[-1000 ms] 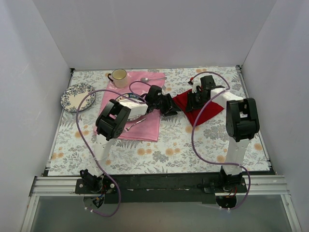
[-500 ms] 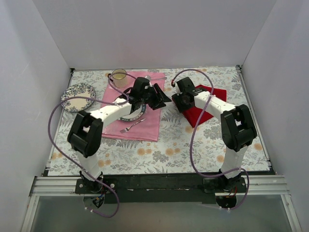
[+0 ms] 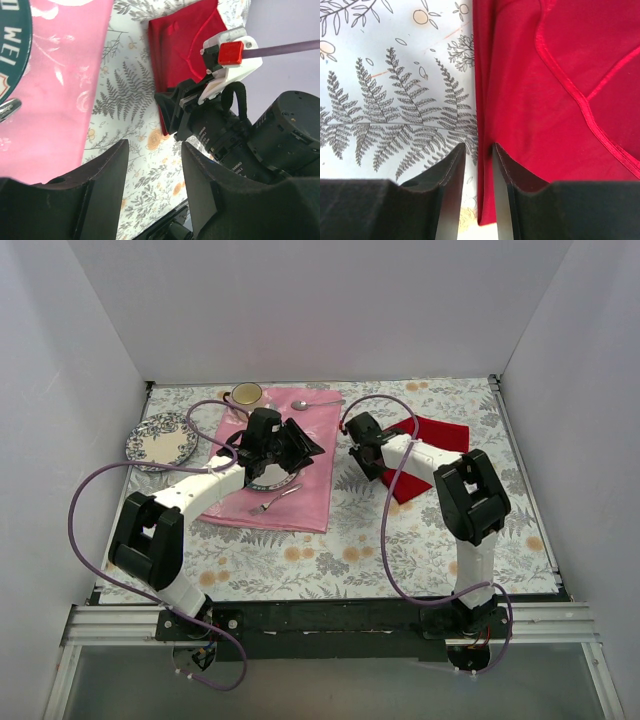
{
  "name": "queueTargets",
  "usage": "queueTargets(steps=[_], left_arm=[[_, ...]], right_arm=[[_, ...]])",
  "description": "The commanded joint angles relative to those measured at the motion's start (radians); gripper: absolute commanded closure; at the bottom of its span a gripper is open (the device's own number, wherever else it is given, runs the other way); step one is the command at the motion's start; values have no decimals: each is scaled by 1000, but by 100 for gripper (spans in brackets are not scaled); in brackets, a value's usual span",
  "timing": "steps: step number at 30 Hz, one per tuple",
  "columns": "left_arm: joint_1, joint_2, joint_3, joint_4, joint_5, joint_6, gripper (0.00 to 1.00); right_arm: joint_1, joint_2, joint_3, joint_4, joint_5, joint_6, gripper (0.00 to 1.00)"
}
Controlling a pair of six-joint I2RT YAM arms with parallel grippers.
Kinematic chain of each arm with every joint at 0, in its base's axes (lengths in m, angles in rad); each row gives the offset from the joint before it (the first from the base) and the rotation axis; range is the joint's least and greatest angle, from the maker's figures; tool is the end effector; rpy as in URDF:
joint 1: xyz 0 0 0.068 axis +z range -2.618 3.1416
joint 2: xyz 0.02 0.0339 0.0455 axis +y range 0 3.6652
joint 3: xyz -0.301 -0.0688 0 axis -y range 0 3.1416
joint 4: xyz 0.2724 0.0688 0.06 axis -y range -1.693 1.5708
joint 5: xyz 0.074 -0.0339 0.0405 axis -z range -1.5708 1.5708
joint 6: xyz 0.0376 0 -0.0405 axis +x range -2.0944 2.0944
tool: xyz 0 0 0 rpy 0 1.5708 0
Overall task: Fold the napkin, place the utensils inside, and roll it up
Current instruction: Roll the napkin with the utensil
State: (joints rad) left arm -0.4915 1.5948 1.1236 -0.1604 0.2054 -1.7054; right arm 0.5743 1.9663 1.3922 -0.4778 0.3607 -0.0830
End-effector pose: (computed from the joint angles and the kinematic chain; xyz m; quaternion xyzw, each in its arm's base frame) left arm 0.3372 -0.1892 0.2788 -0.4678 0.7551 -0.4425 0.1234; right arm 0.3862 0.2341 0.1989 -0.2633 0.9148 -0.1068 0.2870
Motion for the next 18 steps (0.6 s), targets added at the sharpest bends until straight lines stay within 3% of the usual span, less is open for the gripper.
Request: queueTargets(steps=[1, 11, 18], left_arm=[[10, -53, -5, -13, 0, 16, 55], [13, -29, -5, 7, 28, 16, 55], [13, -21, 1, 7, 28, 18, 55]], right_arm=[[6, 20, 48, -5, 38, -4, 63], [6, 43, 37, 7, 83, -46, 58], [-5, 57, 5, 42, 67, -41, 64]])
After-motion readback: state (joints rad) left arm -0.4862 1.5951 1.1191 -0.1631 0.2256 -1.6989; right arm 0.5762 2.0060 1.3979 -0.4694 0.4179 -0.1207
